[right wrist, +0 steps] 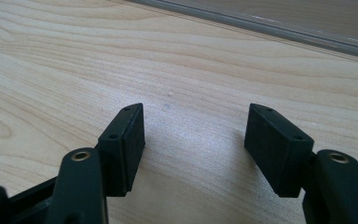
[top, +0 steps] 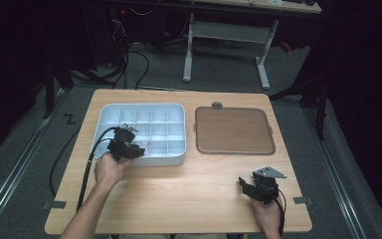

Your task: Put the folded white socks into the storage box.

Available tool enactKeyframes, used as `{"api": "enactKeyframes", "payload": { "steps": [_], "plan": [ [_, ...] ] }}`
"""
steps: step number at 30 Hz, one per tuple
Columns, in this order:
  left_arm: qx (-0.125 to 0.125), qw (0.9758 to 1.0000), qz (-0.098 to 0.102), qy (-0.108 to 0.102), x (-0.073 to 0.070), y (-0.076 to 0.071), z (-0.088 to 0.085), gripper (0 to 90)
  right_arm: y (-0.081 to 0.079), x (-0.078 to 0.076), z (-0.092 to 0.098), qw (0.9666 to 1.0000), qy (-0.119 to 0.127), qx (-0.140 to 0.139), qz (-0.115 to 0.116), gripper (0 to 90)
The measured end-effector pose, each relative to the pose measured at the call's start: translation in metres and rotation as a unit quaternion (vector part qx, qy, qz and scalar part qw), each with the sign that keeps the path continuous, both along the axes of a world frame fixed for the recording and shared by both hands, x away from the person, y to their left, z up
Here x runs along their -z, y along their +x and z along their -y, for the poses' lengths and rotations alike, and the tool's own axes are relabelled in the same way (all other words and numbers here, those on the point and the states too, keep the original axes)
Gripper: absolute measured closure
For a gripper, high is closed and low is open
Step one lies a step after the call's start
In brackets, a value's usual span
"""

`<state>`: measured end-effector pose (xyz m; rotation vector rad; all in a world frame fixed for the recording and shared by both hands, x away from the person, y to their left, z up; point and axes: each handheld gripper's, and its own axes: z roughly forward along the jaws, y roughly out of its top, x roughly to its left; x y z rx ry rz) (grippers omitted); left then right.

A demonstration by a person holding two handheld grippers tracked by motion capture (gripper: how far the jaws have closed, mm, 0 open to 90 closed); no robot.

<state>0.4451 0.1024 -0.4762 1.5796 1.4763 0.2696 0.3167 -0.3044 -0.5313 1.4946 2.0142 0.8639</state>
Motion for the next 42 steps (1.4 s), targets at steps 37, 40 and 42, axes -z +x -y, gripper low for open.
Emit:
{"api": "enactKeyframes", "payload": {
  "steps": [37, 40, 42],
  "plan": [
    [-0.012, 0.9994, 0.033, 0.007, -0.002, 0.004, -0.003, 63.3, 0.0, 0.0, 0.0, 1.0, 0.0, 0.001, 0.0, 38.3],
    [-0.012, 0.999, 0.043, -0.004, -0.009, 0.001, -0.007, 60.0, 0.0, 0.0, 0.0, 1.0, -0.001, 0.001, 0.0, 38.3],
    [-0.014, 0.9987, 0.048, -0.011, -0.013, 0.0, -0.009, 58.5, 0.0, 0.0, 0.0, 1.0, -0.001, 0.001, 0.0, 38.3]
  ]
}}
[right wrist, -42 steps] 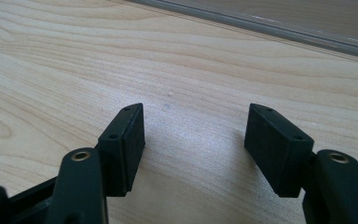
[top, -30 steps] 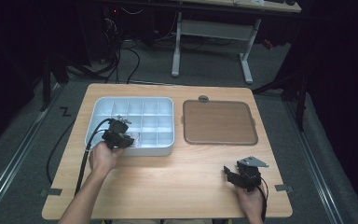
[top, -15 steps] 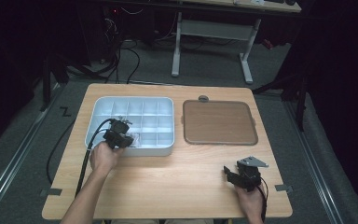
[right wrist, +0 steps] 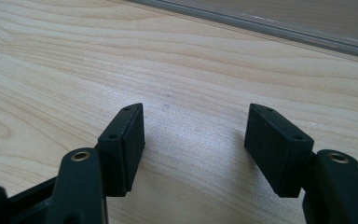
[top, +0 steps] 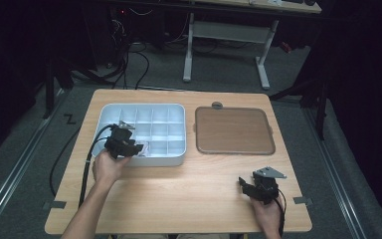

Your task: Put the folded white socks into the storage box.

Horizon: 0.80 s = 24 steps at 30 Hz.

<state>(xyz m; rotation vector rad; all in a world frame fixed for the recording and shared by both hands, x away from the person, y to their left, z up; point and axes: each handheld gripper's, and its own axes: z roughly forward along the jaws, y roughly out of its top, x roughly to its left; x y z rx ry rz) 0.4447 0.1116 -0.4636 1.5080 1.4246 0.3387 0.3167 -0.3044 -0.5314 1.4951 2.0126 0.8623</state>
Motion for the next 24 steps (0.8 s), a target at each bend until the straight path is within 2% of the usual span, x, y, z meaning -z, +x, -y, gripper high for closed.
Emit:
{"api": "enactKeyframes", "payload": {
  "steps": [4, 18, 24],
  "plan": [
    [-0.003, 0.9998, 0.012, -0.016, -0.009, -0.005, -0.006, 56.2, 0.0, 0.0, 0.0, 1.0, 0.0, 0.0, 0.0, 38.6],
    [-0.011, 0.9977, 0.047, -0.048, -0.03, -0.019, -0.023, 52.2, 0.0, 0.0, 0.0, 1.0, 0.0, 0.002, 0.0, 38.7],
    [-0.01, 0.9969, 0.051, -0.059, -0.033, -0.022, -0.027, 51.4, 0.0, 0.0, 0.0, 1.0, 0.0, 0.002, 0.0, 38.7]
  ]
}}
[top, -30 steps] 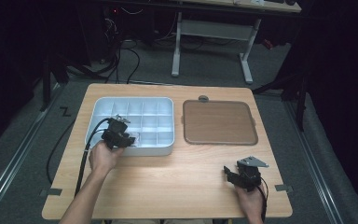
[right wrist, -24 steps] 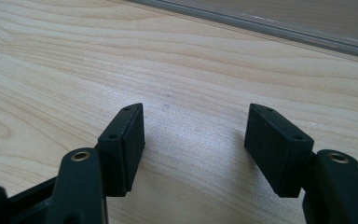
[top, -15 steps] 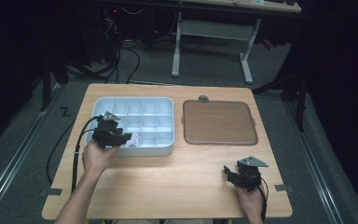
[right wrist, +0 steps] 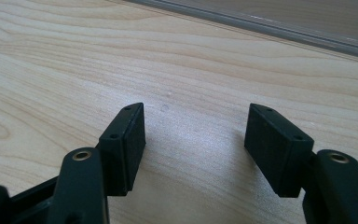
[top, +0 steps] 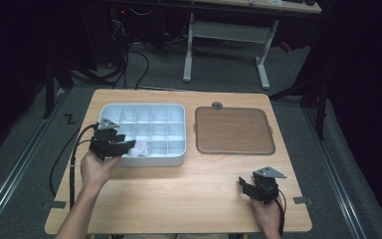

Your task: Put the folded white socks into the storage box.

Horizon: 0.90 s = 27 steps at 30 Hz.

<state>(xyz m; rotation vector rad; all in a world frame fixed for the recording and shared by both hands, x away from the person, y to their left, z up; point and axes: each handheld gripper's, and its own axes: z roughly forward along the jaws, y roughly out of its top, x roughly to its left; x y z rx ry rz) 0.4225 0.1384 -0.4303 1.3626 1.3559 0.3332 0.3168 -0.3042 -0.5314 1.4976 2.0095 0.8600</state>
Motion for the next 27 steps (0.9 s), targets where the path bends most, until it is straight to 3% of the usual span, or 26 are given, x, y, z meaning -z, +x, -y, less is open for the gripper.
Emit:
{"api": "enactKeyframes", "payload": {
  "steps": [16, 27],
  "plan": [
    [0.002, 0.9993, 0.027, -0.026, -0.02, -0.024, -0.012, 49.8, 0.0, 0.0, 0.0, 1.0, 0.0, 0.0, 0.0, 38.7],
    [-0.001, 0.9987, 0.031, -0.041, -0.022, -0.036, -0.025, 49.1, 0.0, 0.0, 0.0, 1.0, 0.0, 0.0, 0.0, 38.5]
  ]
}}
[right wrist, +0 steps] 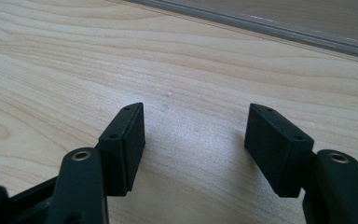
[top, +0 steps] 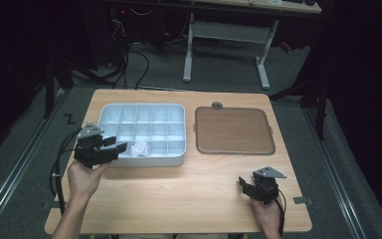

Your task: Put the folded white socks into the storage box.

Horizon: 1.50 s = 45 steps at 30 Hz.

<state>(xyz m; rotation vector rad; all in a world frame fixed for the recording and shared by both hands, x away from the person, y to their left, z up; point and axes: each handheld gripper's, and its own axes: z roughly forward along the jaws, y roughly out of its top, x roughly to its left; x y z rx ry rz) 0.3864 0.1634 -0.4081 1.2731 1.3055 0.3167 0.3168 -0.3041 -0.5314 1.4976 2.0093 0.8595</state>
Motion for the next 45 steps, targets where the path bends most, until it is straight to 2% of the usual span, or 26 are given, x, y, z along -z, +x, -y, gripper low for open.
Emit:
{"api": "enactKeyframes", "payload": {
  "steps": [7, 24, 40, 45],
  "plan": [
    [-0.003, 0.9999, 0.01, -0.007, -0.002, -0.01, -0.005, 48.5, 0.0, 0.0, 0.0, 1.0, 0.0, 0.0, 0.0, 38.6],
    [-0.01, 0.9993, 0.019, -0.031, -0.002, -0.033, -0.02, 47.6, 0.0, 0.0, 0.0, 1.0, 0.0, 0.0, 0.0, 38.6],
    [-0.01, 0.9987, 0.012, -0.049, 0.01, -0.045, -0.02, 47.2, 0.0, 0.0, 0.0, 1.0, 0.0, 0.001, 0.0, 38.8],
    [-0.011, 0.998, 0.012, -0.06, 0.012, -0.049, -0.022, 47.1, 0.0, 0.0, 0.0, 1.0, 0.0, 0.001, 0.0, 38.8]
  ]
}}
